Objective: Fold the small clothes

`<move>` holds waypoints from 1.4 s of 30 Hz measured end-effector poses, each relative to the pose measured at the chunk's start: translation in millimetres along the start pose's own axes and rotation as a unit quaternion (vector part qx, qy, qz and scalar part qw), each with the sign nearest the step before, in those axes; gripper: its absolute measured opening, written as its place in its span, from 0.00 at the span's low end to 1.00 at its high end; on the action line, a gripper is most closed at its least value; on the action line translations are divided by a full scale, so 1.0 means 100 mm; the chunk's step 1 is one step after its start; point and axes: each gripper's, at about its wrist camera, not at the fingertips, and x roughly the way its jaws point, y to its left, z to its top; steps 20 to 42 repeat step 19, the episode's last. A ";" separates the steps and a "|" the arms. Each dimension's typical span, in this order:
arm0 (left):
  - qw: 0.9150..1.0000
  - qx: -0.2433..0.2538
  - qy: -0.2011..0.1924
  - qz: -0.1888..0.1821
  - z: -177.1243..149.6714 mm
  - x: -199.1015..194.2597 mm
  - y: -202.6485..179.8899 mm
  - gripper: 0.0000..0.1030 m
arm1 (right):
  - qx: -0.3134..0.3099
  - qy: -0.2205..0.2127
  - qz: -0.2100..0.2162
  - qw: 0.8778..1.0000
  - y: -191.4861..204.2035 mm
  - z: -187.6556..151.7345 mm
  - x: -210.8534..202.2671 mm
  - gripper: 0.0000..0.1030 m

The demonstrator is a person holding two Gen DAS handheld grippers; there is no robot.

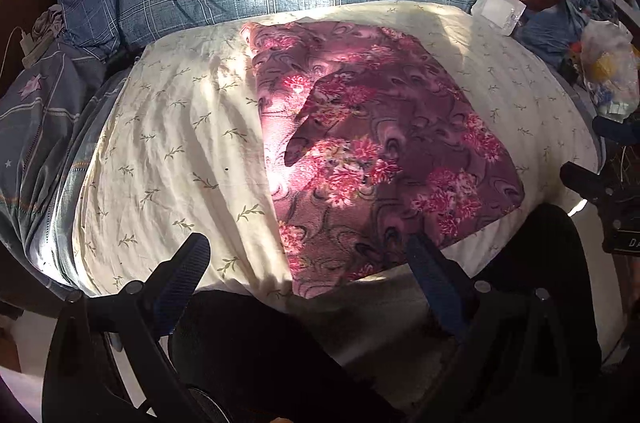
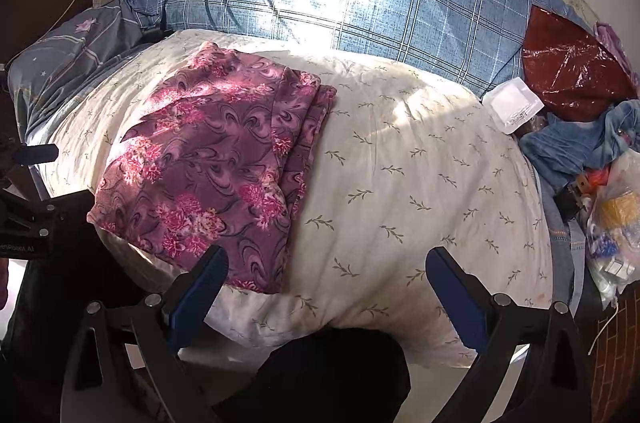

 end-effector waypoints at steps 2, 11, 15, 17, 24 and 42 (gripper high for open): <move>1.000 0.004 0.001 -0.012 -0.02 -0.02 -0.03 0.97 | 0.003 0.004 0.003 1.000 0.01 -0.03 0.00 0.97; 1.000 0.023 -0.002 -0.020 -0.10 -0.06 -0.13 0.97 | 0.020 0.015 0.007 1.000 0.00 -0.06 0.00 0.97; 0.999 0.029 -0.012 -0.020 -0.10 -0.09 -0.17 0.97 | 0.027 0.018 0.012 0.999 -0.02 -0.05 0.02 0.97; 0.999 0.030 -0.014 -0.019 -0.09 -0.10 -0.19 0.97 | 0.031 0.022 0.013 0.999 -0.03 -0.05 0.05 0.97; 0.999 0.036 -0.017 -0.011 -0.09 -0.10 -0.21 0.97 | 0.034 0.024 0.012 0.999 -0.06 -0.05 0.07 0.97; 0.999 0.036 -0.017 -0.011 -0.09 -0.10 -0.21 0.97 | 0.034 0.024 0.012 0.999 -0.06 -0.05 0.07 0.97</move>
